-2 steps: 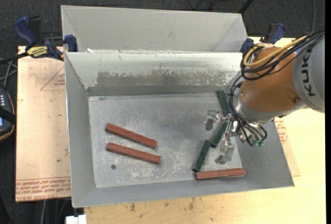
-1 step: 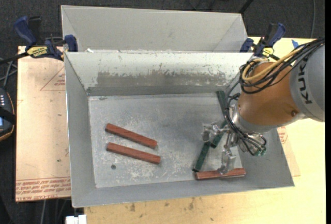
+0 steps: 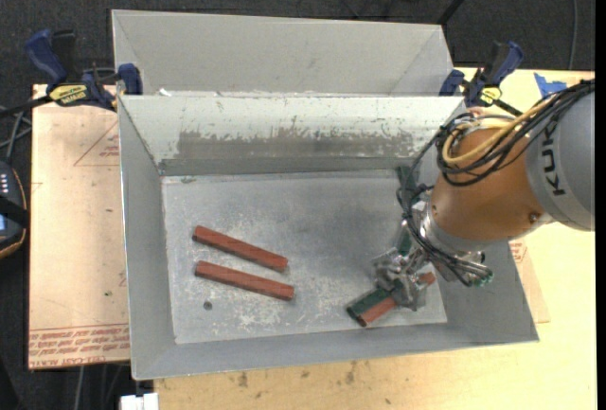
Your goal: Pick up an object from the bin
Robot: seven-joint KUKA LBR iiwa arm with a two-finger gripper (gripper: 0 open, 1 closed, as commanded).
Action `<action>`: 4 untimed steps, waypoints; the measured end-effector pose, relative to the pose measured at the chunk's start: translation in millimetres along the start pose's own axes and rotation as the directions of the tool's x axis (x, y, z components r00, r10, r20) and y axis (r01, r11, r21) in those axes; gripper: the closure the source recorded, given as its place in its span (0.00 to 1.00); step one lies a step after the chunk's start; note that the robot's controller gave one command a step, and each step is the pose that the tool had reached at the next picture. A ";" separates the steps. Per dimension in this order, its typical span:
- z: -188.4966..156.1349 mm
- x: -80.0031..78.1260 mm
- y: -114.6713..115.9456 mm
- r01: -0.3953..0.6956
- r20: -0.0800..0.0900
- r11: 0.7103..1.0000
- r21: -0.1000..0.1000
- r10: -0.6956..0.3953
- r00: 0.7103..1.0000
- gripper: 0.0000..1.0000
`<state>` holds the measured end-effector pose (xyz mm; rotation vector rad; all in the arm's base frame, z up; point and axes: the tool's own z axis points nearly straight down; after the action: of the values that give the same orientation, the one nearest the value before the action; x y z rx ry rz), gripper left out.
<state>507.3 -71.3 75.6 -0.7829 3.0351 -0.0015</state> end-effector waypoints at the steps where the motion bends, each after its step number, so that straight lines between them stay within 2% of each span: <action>1: 0.0 0.0 0.0 0.000 0.000 1.000 0.000 0.000 1.000 1.00; 2: -23.8 3.5 -2.6 0.187 -0.006 0.982 -0.009 -0.187 0.982 1.00; 3: -38.5 18.4 -4.0 -0.075 -0.005 0.997 -0.003 0.075 0.997 0.00; 4: -29.8 23.8 -2.7 -0.202 -0.007 0.979 -0.003 0.202 0.979 0.00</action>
Offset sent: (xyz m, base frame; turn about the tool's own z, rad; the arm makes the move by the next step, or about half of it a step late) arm 0.0022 -0.0184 0.0799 -0.4838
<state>487.6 -85.2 105.3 -0.4718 3.1062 0.0030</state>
